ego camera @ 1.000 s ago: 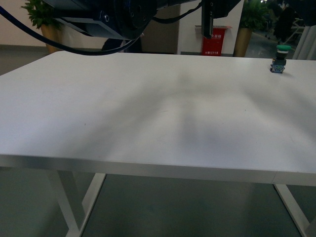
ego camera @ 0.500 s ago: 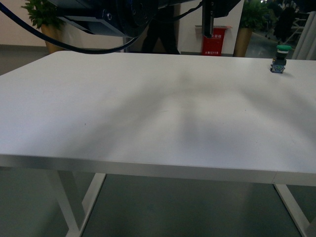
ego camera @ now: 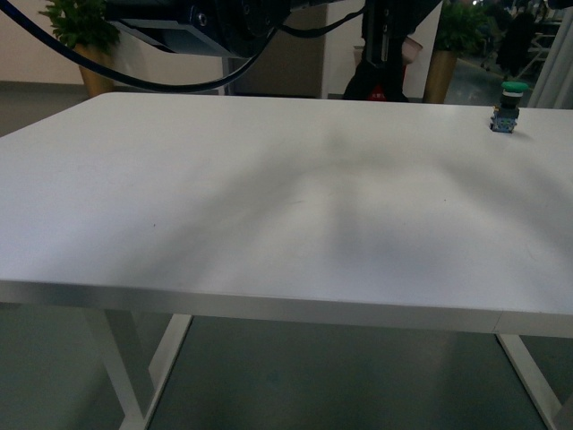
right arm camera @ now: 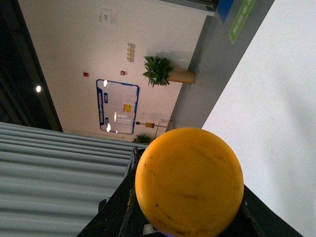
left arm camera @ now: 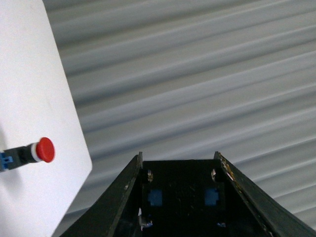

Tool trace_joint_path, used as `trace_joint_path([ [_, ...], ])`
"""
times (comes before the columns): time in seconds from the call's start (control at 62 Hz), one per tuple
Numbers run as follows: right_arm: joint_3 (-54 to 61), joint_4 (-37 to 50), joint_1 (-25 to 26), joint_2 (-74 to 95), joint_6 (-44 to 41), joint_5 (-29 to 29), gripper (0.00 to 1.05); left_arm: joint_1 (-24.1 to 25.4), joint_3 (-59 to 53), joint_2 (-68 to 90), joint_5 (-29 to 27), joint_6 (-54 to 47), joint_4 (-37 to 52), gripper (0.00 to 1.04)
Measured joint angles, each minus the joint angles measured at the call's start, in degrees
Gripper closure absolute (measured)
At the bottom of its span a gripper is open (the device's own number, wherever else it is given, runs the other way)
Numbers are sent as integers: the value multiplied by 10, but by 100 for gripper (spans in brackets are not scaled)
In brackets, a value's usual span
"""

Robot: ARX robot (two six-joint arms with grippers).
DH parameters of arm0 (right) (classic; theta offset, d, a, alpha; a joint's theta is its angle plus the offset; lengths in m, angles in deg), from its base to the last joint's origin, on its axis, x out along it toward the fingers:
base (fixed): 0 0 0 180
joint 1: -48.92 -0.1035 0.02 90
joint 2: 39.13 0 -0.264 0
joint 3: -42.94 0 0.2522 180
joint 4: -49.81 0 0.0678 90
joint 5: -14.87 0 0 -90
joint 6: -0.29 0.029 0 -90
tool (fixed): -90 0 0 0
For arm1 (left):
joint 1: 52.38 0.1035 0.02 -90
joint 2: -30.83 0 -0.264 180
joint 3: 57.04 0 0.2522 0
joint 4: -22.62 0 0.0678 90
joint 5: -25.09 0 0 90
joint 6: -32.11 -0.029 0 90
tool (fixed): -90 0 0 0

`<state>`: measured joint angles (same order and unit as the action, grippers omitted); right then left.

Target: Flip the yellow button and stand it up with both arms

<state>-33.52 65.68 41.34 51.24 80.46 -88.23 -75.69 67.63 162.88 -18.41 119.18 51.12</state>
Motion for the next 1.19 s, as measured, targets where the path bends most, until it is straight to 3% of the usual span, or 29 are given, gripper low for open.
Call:
trace_joint_path([
  [0.161,6,1,4,0,-9,7,74,19,-44,-31,4,-57,-45,23],
  [0.258,12,-1,9,-5,-21,11,74,44,-115,-106,-17,-196,-172,4],
  [0.355,16,-4,9,-13,-36,10,74,61,-200,-201,-72,-343,-282,7],
  [0.419,19,-4,8,-18,-45,10,74,77,-273,-283,-140,-482,-351,6],
  [0.5,21,-4,4,-26,-56,10,74,98,-340,-358,-200,-618,-386,6],
  [0.613,21,-5,0,-37,-69,7,75,151,-487,-481,-310,-893,-405,6],
  [0.806,21,-5,-3,-40,-78,5,75,239,-639,-600,-357,-1129,-417,6],
  [1.0,22,-5,-3,-41,-79,5,75,305,-688,-672,-341,-1180,-432,6],
  [1.113,22,-5,-3,-43,-80,4,75,308,-825,-688,-394,-1009,-139,30],
  [1.194,22,-8,-2,-44,-82,1,75,297,-887,-697,-406,-933,-39,44],
])
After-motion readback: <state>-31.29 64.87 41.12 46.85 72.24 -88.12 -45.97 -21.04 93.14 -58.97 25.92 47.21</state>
